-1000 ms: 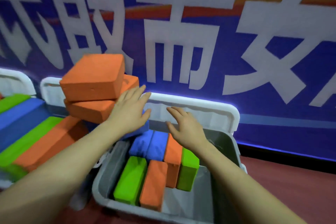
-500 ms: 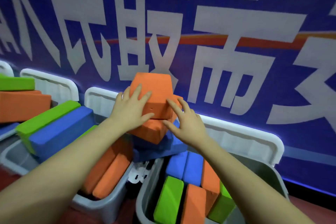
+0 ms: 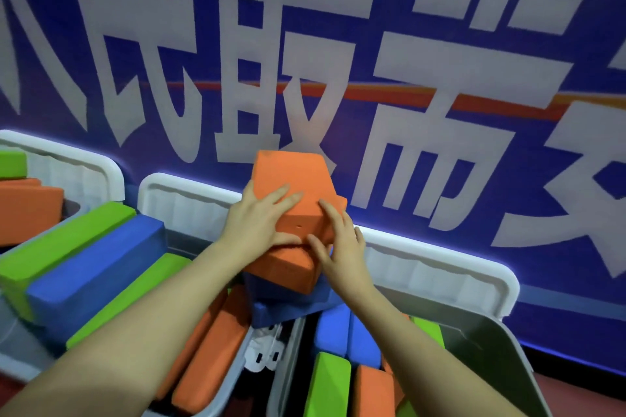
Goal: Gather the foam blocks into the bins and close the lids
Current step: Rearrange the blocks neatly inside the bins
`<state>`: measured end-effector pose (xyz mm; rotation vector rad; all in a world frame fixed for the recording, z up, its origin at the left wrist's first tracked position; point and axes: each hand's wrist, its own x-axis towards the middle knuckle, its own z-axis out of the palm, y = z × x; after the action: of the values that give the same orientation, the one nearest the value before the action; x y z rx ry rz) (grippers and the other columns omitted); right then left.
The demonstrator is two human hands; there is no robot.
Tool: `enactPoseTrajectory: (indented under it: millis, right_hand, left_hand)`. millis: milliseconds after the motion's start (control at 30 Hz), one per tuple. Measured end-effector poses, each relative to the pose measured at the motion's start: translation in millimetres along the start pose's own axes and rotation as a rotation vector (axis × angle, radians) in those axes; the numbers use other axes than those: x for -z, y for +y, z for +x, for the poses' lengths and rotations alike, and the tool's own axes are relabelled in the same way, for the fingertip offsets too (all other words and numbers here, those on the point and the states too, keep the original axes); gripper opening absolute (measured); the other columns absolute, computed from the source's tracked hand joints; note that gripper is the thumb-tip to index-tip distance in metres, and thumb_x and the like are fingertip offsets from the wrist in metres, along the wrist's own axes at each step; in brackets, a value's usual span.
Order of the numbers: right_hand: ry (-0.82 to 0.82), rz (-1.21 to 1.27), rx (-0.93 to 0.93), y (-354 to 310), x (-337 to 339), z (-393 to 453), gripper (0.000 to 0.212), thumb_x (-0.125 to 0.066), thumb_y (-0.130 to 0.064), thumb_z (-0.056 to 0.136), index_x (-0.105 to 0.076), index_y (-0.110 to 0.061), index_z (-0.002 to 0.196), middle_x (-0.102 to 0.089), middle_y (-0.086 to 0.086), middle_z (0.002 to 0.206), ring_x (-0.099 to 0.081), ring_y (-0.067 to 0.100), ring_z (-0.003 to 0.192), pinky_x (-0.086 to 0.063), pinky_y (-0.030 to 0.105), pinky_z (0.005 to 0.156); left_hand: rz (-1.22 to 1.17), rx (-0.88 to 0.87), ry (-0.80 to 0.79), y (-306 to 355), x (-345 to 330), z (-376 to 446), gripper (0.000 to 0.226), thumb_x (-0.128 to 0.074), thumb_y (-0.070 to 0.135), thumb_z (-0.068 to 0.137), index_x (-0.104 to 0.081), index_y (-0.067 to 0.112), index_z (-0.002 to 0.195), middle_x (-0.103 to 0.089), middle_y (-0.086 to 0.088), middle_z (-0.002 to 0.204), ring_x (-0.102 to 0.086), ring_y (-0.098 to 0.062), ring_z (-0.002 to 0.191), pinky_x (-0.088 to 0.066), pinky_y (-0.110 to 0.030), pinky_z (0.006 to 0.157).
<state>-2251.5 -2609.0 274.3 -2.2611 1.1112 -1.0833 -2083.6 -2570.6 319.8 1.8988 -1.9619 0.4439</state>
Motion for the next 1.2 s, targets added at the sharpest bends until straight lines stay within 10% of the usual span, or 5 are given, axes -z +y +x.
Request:
enactPoseTrajectory:
  millis: [200,433,700,967,1200]
  right_hand:
    - [0.048,0.028,0.114,-13.5,16.5,7.1,0.046,-0.042,-0.054,0.087,-0.03,-0.057,0.131,-0.035,-0.001,0.147,-0.061,0.033,0.098,-0.047,0.053,0.089]
    - [0.065,-0.019,0.243,-38.6,32.2,14.5,0.046,-0.042,-0.055,0.087,-0.033,-0.056,0.131,-0.042,-0.007,0.137,-0.06,0.023,0.098,-0.045,0.051,0.093]
    - [-0.004,0.217,0.235,-52.1,20.7,16.1,0.068,-0.059,-0.037,0.094,-0.016,-0.06,0.14,-0.032,-0.042,0.135,-0.048,0.006,0.124,-0.04,0.033,0.103]
    - [-0.36,-0.588,0.158,-7.4,-14.4,-0.1,0.084,-0.043,-0.076,0.078,-0.013,-0.044,0.15,-0.017,-0.006,0.16,-0.017,0.03,0.145,-0.015,0.048,0.115]
    - [-0.449,-0.657,0.17,0.7,-15.1,-1.9,0.103,-0.071,-0.054,0.076,-0.002,-0.041,0.151,-0.003,-0.002,0.162,0.003,0.035,0.147,-0.017,0.057,0.114]
  left_hand:
    - [0.051,-0.003,0.229,-2.2,7.0,-16.0,0.086,-0.072,0.064,0.057,-0.052,0.027,0.133,-0.062,-0.002,0.129,-0.057,-0.054,0.104,-0.055,-0.049,0.051]
    - [0.268,-0.121,0.339,-10.3,30.1,-34.5,0.117,-0.076,0.067,0.053,-0.018,0.032,0.149,-0.039,-0.006,0.148,-0.055,-0.044,0.108,-0.049,-0.061,0.083]
    - [0.312,-0.003,0.519,-25.8,34.7,-61.6,0.071,-0.052,0.054,0.082,-0.037,0.022,0.143,-0.049,-0.005,0.143,-0.058,-0.039,0.096,-0.046,-0.042,0.079]
    - [0.367,0.221,0.575,-51.4,16.3,-84.5,0.054,-0.055,0.047,0.083,-0.062,0.017,0.127,-0.058,-0.014,0.131,-0.054,-0.032,0.072,-0.043,-0.037,0.063]
    - [0.38,0.265,0.502,-44.6,-11.5,-96.6,0.049,-0.048,0.047,0.086,-0.066,0.017,0.122,-0.06,-0.014,0.128,-0.054,-0.031,0.071,-0.04,-0.036,0.066]
